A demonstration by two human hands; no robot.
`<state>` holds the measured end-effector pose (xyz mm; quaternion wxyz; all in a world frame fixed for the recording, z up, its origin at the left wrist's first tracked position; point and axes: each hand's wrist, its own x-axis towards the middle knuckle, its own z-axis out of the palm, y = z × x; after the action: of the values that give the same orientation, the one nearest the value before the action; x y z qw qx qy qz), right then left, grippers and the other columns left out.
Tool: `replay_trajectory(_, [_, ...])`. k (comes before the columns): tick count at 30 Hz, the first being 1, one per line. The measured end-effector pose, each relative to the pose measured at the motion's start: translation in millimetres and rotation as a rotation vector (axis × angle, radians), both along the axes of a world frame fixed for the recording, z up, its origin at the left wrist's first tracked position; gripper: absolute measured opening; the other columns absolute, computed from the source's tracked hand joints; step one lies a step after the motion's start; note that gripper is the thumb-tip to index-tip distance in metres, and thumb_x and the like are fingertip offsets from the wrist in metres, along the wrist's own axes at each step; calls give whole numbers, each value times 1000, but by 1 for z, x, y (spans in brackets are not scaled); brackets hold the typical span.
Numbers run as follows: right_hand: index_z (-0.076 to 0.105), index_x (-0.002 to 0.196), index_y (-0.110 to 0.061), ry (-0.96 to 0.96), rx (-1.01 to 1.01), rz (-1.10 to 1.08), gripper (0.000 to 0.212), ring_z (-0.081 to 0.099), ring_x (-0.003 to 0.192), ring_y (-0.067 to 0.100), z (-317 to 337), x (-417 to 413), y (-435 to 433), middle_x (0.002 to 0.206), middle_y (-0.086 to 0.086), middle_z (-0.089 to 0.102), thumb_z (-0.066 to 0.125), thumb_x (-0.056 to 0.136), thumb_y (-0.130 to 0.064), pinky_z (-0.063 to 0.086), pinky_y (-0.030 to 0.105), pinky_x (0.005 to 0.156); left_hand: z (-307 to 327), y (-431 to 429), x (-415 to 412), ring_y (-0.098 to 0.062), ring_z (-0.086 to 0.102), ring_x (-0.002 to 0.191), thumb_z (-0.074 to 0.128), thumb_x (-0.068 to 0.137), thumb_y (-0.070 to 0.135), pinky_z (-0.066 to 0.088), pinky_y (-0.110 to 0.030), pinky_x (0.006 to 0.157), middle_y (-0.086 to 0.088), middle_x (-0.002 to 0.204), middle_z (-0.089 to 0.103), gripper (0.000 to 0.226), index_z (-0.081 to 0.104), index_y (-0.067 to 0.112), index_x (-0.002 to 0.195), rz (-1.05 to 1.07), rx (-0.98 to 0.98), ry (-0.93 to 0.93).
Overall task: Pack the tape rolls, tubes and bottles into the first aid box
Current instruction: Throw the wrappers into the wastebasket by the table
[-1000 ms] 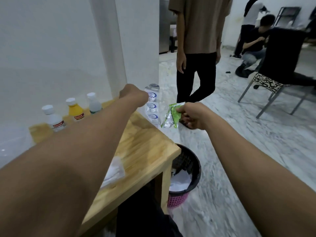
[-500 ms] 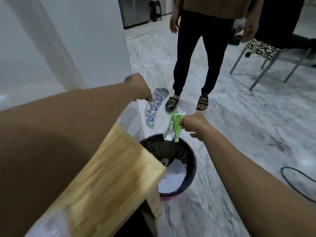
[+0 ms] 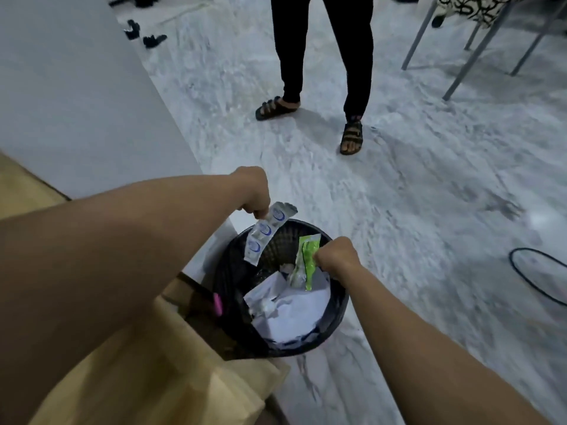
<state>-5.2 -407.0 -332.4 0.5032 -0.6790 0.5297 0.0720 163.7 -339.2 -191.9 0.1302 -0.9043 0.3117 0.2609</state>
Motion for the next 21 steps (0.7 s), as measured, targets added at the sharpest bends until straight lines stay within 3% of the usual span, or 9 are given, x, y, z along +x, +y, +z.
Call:
replay_trajectory(5, [25,61,-16,59,12,14,43,18,47,18,-25,-4,0,54,5,21,58,81,3,17,28,48,-30,-9,-1,-17,58,51,79,79,23,52,-23,58,-2,75,68,25,63,13,63,-36,92,13])
replay_trajectory(9, [31,63,-14,75,-4,11,40,23,45,19,-33,-2,-1,54,6,27,61,84,0,21,27,46,-40,-11,3,-21,74,87,82,80,26,60,-31,85,-6,96,76,20,73,9,86,-24,134,72])
replay_trajectory(11, [31,62,-15,67,-9,24,40,22,45,19,-34,0,-1,53,7,27,61,85,-1,23,30,48,-41,-10,6,-19,72,100,80,83,27,58,-33,90,-4,96,75,20,72,9,87,6,148,117])
replay_trajectory(14, [32,61,-15,48,-16,42,39,24,44,20,-31,2,0,53,7,29,58,87,0,27,31,48,-39,-7,7,-15,68,95,78,86,26,57,-30,81,1,84,70,18,70,11,85,50,147,177])
replay_trajectory(16, [36,61,-13,39,-45,53,34,30,44,21,-22,4,0,54,7,34,54,86,1,31,30,46,-30,-4,8,-14,66,91,75,88,26,55,-28,72,2,93,72,15,70,12,84,53,118,196])
replay_trajectory(21, [37,62,-11,-16,-195,144,25,39,52,24,28,13,-1,58,7,39,48,84,-3,29,26,44,10,11,0,-25,68,105,70,92,33,57,-38,89,-6,111,71,37,71,4,115,19,-77,186])
